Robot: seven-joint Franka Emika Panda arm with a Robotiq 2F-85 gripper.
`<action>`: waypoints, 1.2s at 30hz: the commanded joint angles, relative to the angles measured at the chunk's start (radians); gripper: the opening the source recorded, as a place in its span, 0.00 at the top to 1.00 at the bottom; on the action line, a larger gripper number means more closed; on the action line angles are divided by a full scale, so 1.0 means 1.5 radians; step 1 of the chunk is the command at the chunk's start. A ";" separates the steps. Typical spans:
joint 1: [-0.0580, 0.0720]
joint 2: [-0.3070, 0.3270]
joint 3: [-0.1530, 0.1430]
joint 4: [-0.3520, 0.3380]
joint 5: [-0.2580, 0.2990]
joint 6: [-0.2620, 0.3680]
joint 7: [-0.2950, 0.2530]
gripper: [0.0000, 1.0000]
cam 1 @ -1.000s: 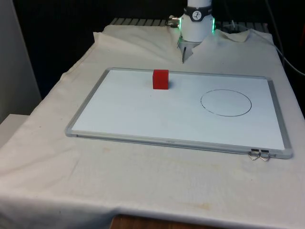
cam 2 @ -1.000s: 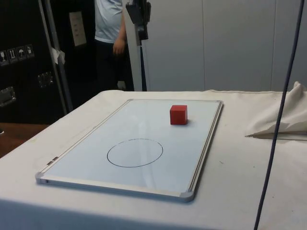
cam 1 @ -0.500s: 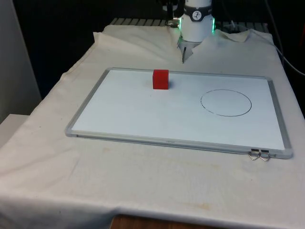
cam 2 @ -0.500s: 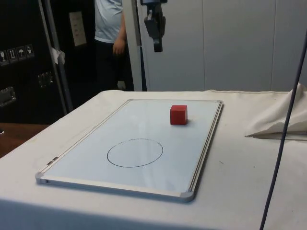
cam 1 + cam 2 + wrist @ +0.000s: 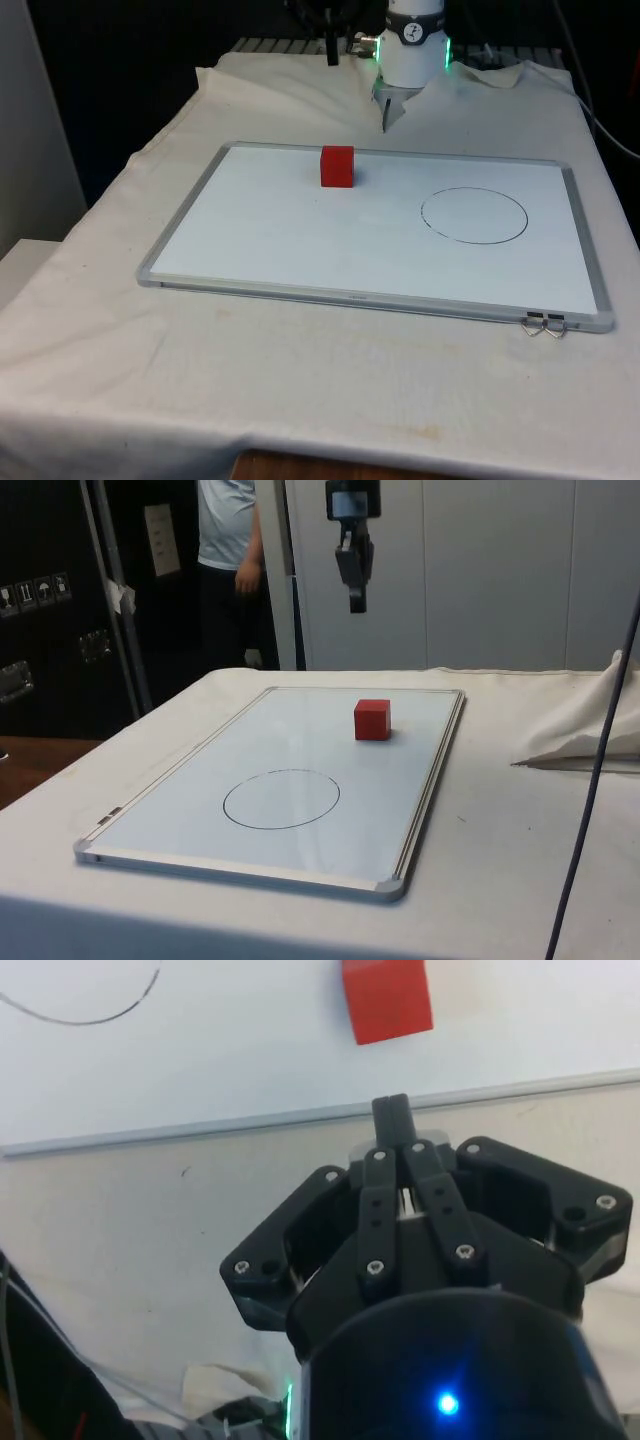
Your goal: Push the cube into the marked area.
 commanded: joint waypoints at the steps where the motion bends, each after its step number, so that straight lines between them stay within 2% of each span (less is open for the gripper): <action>1: -0.002 -0.005 -0.005 -0.013 0.003 0.016 -0.009 1.00; 4: -0.003 -0.005 -0.019 -0.035 0.005 0.041 -0.027 1.00; 5: -0.001 0.000 -0.019 -0.029 0.002 0.033 -0.023 1.00; 12: -0.003 0.006 -0.047 -0.077 0.015 0.094 -0.063 1.00; 13: -0.003 0.003 -0.044 -0.070 0.007 0.079 -0.053 1.00; 14: -0.003 0.009 -0.050 -0.081 0.016 0.101 -0.067 1.00; 18: -0.002 0.026 -0.062 -0.097 0.026 0.131 -0.084 1.00; 21: -0.003 0.040 -0.067 -0.104 0.035 0.148 -0.095 1.00; 22: -0.003 0.039 -0.066 -0.098 0.027 0.137 -0.087 1.00; 23: -0.003 0.045 -0.069 -0.105 0.038 0.153 -0.100 1.00; 30: -0.003 0.090 -0.078 -0.113 0.073 0.198 -0.127 1.00; 31: -0.003 0.090 -0.078 -0.109 0.063 0.189 -0.120 1.00; 36: -0.003 0.130 -0.075 -0.111 0.105 0.229 -0.129 1.00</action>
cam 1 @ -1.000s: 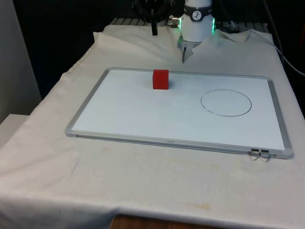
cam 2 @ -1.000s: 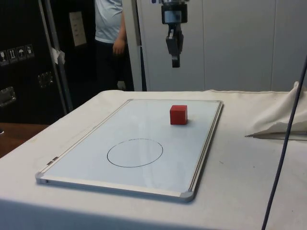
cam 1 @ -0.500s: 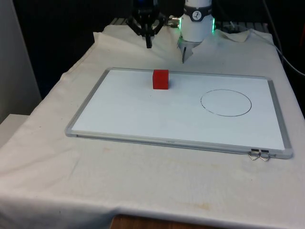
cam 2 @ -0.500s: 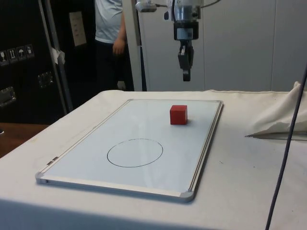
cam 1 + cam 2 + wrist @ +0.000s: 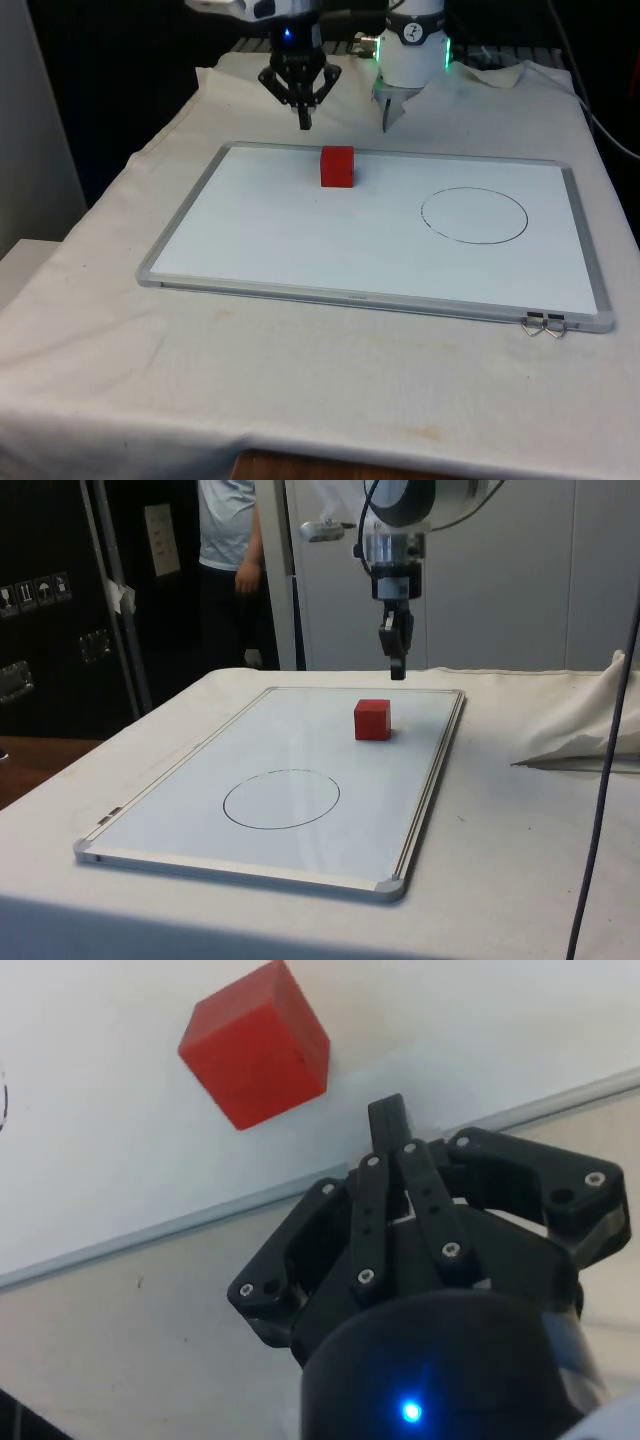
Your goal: Push the cube into the marked area.
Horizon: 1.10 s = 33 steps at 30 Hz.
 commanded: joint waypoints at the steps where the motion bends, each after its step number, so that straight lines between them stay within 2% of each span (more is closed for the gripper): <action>1: 0.001 0.006 0.003 -0.002 0.015 0.012 -0.003 1.00; 4: 0.001 0.027 0.008 0.001 0.034 0.027 -0.005 1.00; 5: 0.001 0.027 0.005 0.001 0.023 0.021 0.000 1.00; 8: 0.001 0.052 0.014 0.002 0.057 0.048 -0.005 1.00; 13: 0.001 0.075 0.022 0.003 0.079 0.071 -0.006 1.00; 14: 0.002 0.079 0.017 0.004 0.069 0.068 0.000 1.00; 15: 0.001 0.083 0.025 0.005 0.085 0.077 -0.004 1.00; 17: 0.001 0.090 0.027 0.005 0.091 0.083 -0.003 1.00; 23: 0.001 0.101 0.034 0.007 0.104 0.095 -0.004 1.00; 24: 0.003 0.103 0.029 0.008 0.093 0.089 0.001 1.00; 25: 0.001 0.101 0.035 0.006 0.105 0.097 -0.003 1.00; 33: 0.009 0.097 0.047 0.000 0.102 0.105 0.016 1.00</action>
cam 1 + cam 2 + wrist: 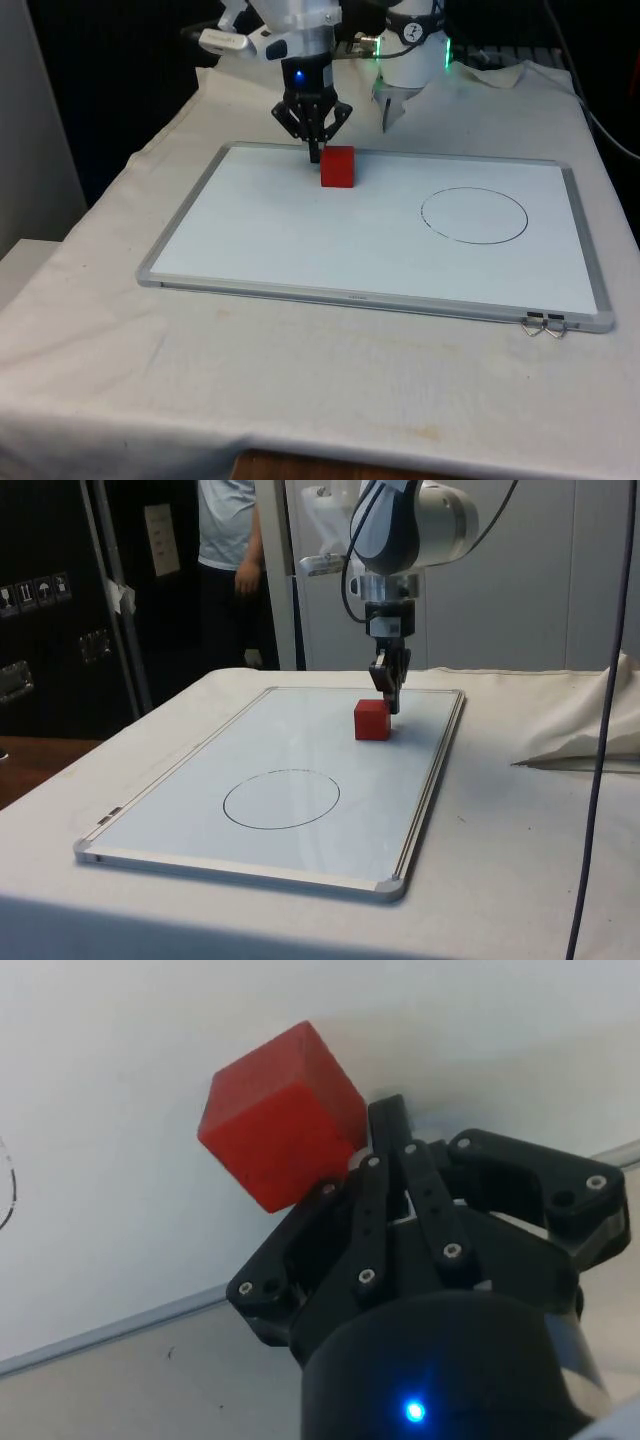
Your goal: Push the cube into the marked area.
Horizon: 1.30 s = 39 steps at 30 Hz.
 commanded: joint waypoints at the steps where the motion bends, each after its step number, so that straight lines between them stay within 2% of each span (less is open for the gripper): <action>1: 0.004 -0.003 0.001 -0.006 0.001 0.011 0.006 1.00; 2: 0.001 -0.001 0.002 -0.001 0.000 0.000 0.002 1.00; 4: 0.005 -0.006 0.006 -0.007 0.002 0.012 0.010 1.00; 10: 0.004 -0.010 0.019 -0.009 0.005 0.012 0.025 1.00; 11: 0.002 -0.007 0.016 -0.004 0.000 0.002 0.022 1.00; 12: 0.003 -0.010 0.020 -0.008 0.005 0.011 0.027 1.00; 20: 0.000 0.009 0.026 0.013 0.011 0.007 0.031 1.00; 21: 0.002 0.003 0.020 0.009 0.000 0.002 0.033 1.00; 22: 0.000 0.011 0.027 0.014 0.013 0.008 0.030 1.00; 27: 0.001 0.018 0.034 0.017 0.027 0.011 0.031 1.00; 30: 0.002 0.023 0.032 0.021 0.023 0.002 0.033 1.00; 32: 0.003 0.017 0.039 0.016 0.039 0.011 0.036 1.00; 38: 0.003 0.016 0.049 0.017 0.053 0.010 0.045 1.00; 39: 0.002 0.021 0.046 0.021 0.046 0.002 0.045 1.00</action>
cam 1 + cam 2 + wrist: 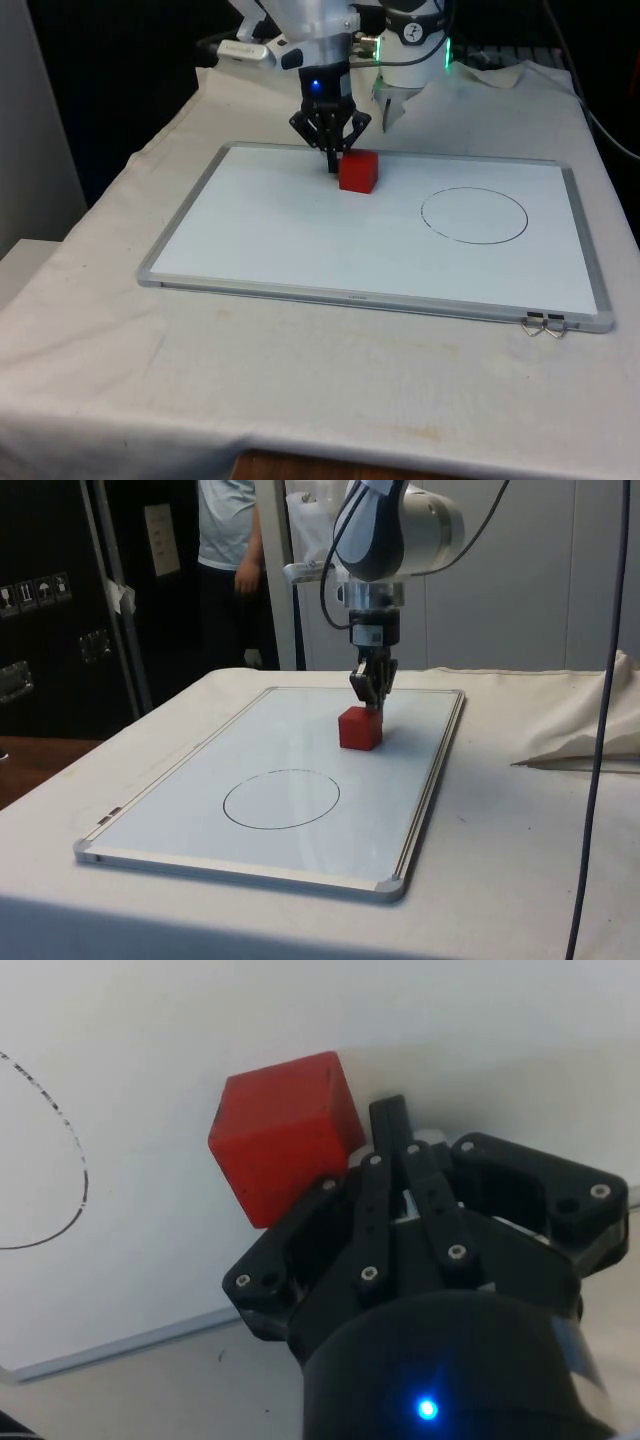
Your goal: Push the cube into the marked area.
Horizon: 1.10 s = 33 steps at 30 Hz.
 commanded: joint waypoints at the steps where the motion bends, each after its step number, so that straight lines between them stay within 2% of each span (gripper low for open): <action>1: 0.001 -0.005 0.005 -0.005 0.010 0.008 0.001 1.00; 9: 0.000 -0.004 0.014 -0.001 0.026 0.004 0.027 1.00; 10: 0.000 -0.002 0.010 0.000 0.015 0.000 0.022 1.00; 11: 0.000 -0.004 0.014 -0.001 0.026 0.004 0.027 1.00; 15: 0.000 -0.003 0.015 0.001 0.030 0.003 0.045 1.00; 20: -0.001 -0.004 0.017 0.001 0.031 0.001 0.070 1.00; 21: 0.000 -0.002 0.015 0.002 0.022 -0.001 0.069 1.00; 26: -0.001 -0.005 0.020 0.001 0.032 -0.001 0.090 1.00; 30: 0.002 -0.003 0.025 0.003 0.030 -0.001 0.115 1.00; 31: 0.000 -0.002 0.023 0.003 0.023 -0.001 0.113 1.00; 33: 0.003 -0.001 0.029 0.005 0.028 0.000 0.126 1.00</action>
